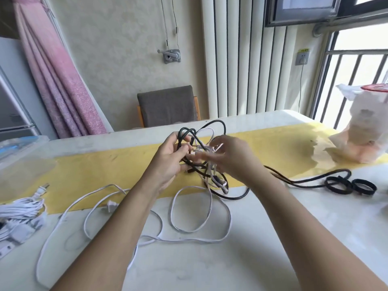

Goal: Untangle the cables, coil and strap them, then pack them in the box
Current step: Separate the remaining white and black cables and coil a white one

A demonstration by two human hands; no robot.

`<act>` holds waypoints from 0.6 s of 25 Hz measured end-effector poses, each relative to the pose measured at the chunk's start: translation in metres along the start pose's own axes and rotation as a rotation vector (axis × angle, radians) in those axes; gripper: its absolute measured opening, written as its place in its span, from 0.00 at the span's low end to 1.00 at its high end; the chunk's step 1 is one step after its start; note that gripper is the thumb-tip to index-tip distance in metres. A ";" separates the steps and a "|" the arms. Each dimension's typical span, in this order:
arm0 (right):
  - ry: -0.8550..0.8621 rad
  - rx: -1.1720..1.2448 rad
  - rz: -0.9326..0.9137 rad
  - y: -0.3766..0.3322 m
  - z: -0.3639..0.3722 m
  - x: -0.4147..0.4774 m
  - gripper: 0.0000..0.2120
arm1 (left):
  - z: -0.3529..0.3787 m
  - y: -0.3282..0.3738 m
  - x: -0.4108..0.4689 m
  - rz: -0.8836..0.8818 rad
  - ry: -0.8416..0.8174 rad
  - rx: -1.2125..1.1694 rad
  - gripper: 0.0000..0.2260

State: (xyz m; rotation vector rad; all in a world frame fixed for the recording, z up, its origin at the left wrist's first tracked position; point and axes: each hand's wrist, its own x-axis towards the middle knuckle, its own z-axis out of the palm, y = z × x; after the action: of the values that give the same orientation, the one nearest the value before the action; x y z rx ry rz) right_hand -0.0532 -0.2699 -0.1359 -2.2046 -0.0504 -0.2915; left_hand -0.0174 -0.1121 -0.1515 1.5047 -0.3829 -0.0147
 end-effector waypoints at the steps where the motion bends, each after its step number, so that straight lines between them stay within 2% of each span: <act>1: -0.082 -0.068 0.040 0.002 0.005 0.001 0.16 | 0.004 0.000 -0.002 0.029 -0.021 0.051 0.11; 3: -0.123 -0.158 0.042 0.007 0.004 0.004 0.09 | 0.010 0.004 -0.004 0.044 -0.044 0.081 0.10; 5: -0.062 -0.161 0.070 0.016 -0.012 0.010 0.07 | 0.003 0.015 -0.005 -0.028 -0.087 0.057 0.10; 8: 0.179 0.036 0.195 0.040 -0.056 0.018 0.16 | -0.040 0.035 -0.004 -0.289 -0.261 0.125 0.06; 9: 0.271 0.094 0.225 0.048 -0.070 0.018 0.16 | -0.055 0.037 -0.004 -0.345 -0.287 0.139 0.12; 10: 0.334 0.147 0.255 0.055 -0.078 0.018 0.15 | -0.067 0.035 -0.002 -0.359 -0.247 0.116 0.15; 13: 0.368 0.135 0.335 0.064 -0.080 0.021 0.14 | -0.070 0.020 0.007 -0.206 0.108 -0.110 0.05; 14: 0.319 0.035 0.356 0.067 -0.078 0.023 0.14 | -0.064 0.016 0.011 -0.133 0.191 -0.166 0.03; 15: 0.246 -0.157 0.395 0.068 -0.077 0.024 0.12 | -0.057 0.012 0.014 -0.046 0.241 -0.147 0.05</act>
State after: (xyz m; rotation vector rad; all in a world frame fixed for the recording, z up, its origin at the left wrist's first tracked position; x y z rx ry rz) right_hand -0.0349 -0.3735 -0.1393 -2.2570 0.5530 -0.3492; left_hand 0.0073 -0.0594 -0.1376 1.3517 -0.1504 0.0993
